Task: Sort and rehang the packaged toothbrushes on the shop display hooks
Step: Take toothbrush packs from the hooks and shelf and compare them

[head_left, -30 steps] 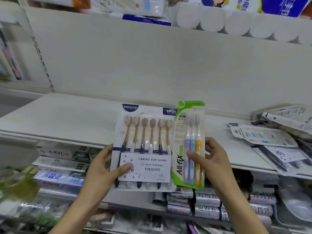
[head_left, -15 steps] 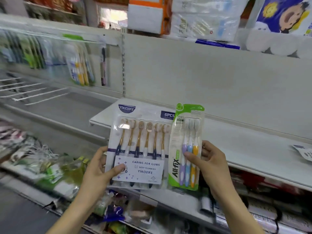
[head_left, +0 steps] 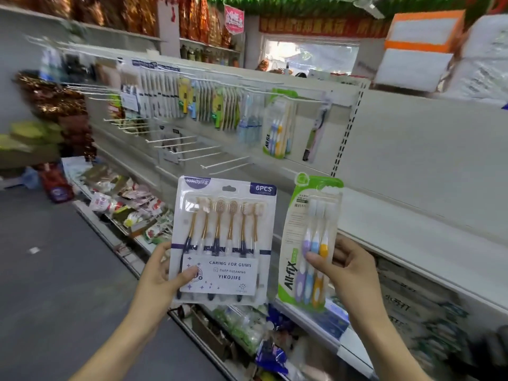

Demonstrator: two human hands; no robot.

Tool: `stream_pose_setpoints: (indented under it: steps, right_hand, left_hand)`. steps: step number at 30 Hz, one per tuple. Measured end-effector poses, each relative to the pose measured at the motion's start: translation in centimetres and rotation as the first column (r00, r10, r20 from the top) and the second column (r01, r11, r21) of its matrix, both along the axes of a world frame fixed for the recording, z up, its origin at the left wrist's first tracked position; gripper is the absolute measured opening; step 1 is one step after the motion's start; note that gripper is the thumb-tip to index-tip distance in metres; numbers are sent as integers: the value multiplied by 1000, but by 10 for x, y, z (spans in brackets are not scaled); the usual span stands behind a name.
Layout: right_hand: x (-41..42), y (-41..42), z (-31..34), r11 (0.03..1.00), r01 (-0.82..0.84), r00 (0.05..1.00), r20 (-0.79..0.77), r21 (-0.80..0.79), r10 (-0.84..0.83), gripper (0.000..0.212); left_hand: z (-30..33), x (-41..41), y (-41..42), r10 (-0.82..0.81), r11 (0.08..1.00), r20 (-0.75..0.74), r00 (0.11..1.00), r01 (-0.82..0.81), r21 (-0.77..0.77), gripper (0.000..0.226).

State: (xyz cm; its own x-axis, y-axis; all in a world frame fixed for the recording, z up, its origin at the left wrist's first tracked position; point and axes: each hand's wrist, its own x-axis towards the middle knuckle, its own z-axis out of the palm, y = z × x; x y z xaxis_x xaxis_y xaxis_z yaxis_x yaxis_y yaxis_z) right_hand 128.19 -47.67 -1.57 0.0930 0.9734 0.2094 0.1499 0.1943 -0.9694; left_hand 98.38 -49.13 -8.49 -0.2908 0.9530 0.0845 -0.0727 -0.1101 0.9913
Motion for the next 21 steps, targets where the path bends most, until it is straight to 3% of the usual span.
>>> stream_pose_setpoints:
  steps: [10, 21]
  right_hand:
    - [-93, 59, 5, 994, -108, 993, 43, 23, 106, 26]
    - [-152, 182, 4, 990, -111, 994, 21, 92, 109, 25]
  left_hand:
    - [5, -91, 26, 64, 997, 46, 997, -66, 50, 48]
    - [8, -150, 136, 83, 992, 23, 996, -84, 92, 52]
